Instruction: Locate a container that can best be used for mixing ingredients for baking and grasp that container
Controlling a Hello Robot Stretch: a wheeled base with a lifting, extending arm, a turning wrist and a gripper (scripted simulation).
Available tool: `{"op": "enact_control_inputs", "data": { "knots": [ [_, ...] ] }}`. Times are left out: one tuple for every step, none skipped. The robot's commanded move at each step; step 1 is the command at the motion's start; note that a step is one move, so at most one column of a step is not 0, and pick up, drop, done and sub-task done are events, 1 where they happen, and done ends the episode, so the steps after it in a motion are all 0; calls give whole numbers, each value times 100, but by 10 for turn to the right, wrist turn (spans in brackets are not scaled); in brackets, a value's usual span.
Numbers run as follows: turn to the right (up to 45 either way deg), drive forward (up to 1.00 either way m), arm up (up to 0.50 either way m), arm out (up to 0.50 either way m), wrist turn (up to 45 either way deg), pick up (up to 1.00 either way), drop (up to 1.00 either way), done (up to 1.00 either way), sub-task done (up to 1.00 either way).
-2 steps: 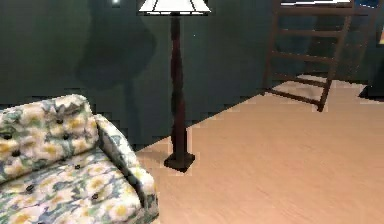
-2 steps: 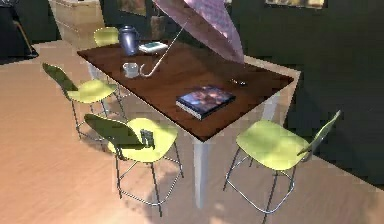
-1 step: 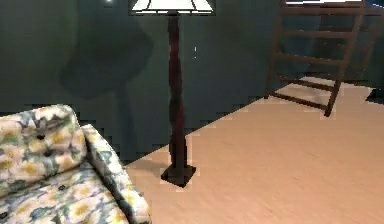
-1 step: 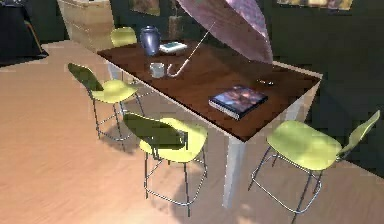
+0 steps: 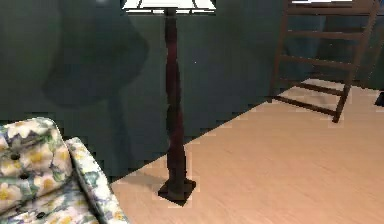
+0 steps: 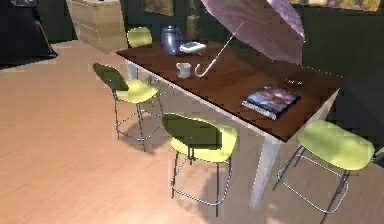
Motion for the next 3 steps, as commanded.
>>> {"op": "enact_control_inputs", "data": {
  "knots": [
    [450,0,0,0,0,0,0,0,0],
    [30,0,0,0,0,0,0,0,0],
    [0,100,0,0,0,0,0,0,0]
  ]
}}
